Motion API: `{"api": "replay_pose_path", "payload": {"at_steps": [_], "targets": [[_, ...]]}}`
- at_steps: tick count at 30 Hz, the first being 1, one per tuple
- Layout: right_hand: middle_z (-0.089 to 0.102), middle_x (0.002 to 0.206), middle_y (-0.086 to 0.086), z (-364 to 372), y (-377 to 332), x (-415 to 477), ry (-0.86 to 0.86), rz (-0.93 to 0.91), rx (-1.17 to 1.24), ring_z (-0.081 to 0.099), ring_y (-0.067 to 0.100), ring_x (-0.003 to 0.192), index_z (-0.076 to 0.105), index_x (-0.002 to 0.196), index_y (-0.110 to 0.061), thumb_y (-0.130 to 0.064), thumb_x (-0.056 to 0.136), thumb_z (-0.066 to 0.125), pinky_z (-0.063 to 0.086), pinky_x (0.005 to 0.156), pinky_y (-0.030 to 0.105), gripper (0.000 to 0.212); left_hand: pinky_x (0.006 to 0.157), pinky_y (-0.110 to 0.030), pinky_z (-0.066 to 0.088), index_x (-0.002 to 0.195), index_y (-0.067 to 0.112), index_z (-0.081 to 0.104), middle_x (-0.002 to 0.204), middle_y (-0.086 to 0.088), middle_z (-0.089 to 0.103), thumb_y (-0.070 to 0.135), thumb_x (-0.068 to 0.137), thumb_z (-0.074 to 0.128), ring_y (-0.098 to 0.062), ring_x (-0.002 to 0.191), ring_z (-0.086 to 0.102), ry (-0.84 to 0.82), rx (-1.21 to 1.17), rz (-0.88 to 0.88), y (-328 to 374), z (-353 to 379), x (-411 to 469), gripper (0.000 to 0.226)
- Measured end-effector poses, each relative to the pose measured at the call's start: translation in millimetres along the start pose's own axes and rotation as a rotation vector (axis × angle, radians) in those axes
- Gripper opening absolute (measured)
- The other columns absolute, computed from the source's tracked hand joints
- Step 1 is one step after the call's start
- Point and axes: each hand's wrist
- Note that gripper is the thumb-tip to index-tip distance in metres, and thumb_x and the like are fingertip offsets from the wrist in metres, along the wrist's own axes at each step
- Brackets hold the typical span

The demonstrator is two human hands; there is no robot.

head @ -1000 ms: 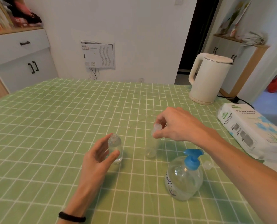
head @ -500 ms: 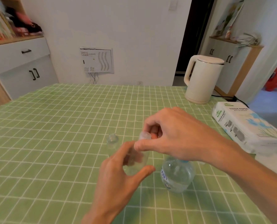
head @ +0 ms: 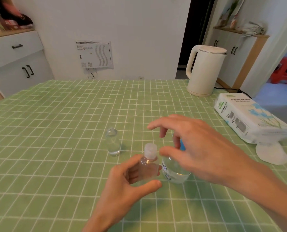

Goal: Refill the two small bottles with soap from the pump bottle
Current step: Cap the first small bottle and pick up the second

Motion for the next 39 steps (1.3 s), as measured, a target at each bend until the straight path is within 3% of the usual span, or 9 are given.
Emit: {"api": "replay_pose_path", "payload": {"at_steps": [2,5,7,10,15,19,26,31,39], "targets": [[0.054,0.115,-0.031,-4,4,-2,0.018,0.019,0.002,0.057,-0.013,0.090,0.051,0.140,-0.058,-0.047,0.093,0.073,0.040,0.081,0.018,0.053,0.091,-0.021,0.060,0.117,0.036,0.076,0.108,0.001,0.084,0.021,0.068,0.090,-0.016,0.105,0.080,-0.005,-0.003,0.002,1,-1,1,0.053],[0.053,0.119,-0.035,0,-1,-5,-0.032,-0.021,0.029,0.054,-0.018,0.092,0.047,0.139,-0.060,-0.072,0.083,0.063,0.039,0.077,0.017,0.059,0.094,-0.026,0.061,0.114,0.030,0.078,0.108,0.001,0.084,0.018,0.069,0.090,-0.018,0.106,0.080,-0.012,0.018,-0.004,2,0,2,0.048],[0.052,0.121,-0.034,3,-2,-4,-0.044,-0.029,0.000,0.051,-0.023,0.090,0.048,0.140,-0.059,-0.063,0.090,0.068,0.037,0.078,0.017,0.054,0.094,-0.027,0.061,0.114,0.029,0.078,0.109,0.000,0.083,0.015,0.071,0.090,-0.019,0.106,0.080,-0.018,0.025,0.000,2,2,3,0.047],[0.054,0.123,-0.031,-4,3,-5,-0.023,-0.001,-0.002,0.061,-0.007,0.088,0.047,0.142,-0.059,-0.047,0.095,0.072,0.044,0.087,0.023,0.054,0.095,-0.022,0.059,0.120,0.034,0.076,0.111,0.003,0.083,0.010,0.072,0.090,-0.016,0.109,0.079,-0.032,0.026,-0.006,3,1,3,0.056],[0.060,0.100,-0.032,2,0,-9,-0.016,-0.055,-0.031,0.050,-0.025,0.089,0.067,0.116,-0.049,-0.066,0.090,0.065,0.033,0.065,0.015,0.031,0.095,-0.023,0.060,0.111,0.033,0.077,0.106,0.003,0.083,0.004,0.074,0.090,-0.017,0.105,0.080,-0.049,0.104,0.022,0,4,5,0.049],[0.067,0.098,-0.030,-7,2,-7,0.093,-0.069,0.083,0.064,0.000,0.086,0.074,0.105,-0.043,-0.054,0.093,0.067,0.045,0.069,0.011,0.017,0.097,-0.025,0.060,0.117,0.039,0.073,0.110,0.005,0.083,0.018,0.070,0.091,-0.015,0.108,0.079,-0.070,0.078,-0.012,-4,5,6,0.055],[0.077,0.099,-0.018,-36,81,-17,0.486,0.185,0.226,0.072,-0.001,0.091,0.073,0.107,-0.038,-0.039,0.094,0.075,0.053,0.065,0.017,0.013,0.101,-0.048,0.061,0.104,0.033,0.058,0.116,-0.003,0.082,0.029,0.064,0.092,-0.021,0.113,0.078,0.037,-0.016,-0.076,-22,-6,10,0.052],[0.074,0.095,-0.016,18,147,-35,0.235,0.523,0.045,0.069,-0.005,0.080,0.068,0.092,-0.035,-0.023,0.091,0.085,0.045,0.066,0.016,0.020,0.107,-0.052,0.055,0.106,0.029,0.063,0.118,-0.004,0.081,0.034,0.062,0.092,-0.022,0.115,0.077,0.098,-0.017,-0.058,-30,-6,16,0.053],[0.070,0.101,-0.014,61,177,-36,0.138,0.637,0.057,0.071,0.003,0.085,0.067,0.096,-0.031,-0.014,0.088,0.086,0.053,0.070,0.016,0.027,0.106,-0.053,0.055,0.113,0.015,0.065,0.118,-0.005,0.080,0.034,0.061,0.092,-0.021,0.112,0.077,0.124,0.026,-0.060,-36,-5,19,0.061]]}}
Point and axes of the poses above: each hand's wrist, its own x-axis towards the middle knuckle, its own z-axis out of the palm, y = z × x
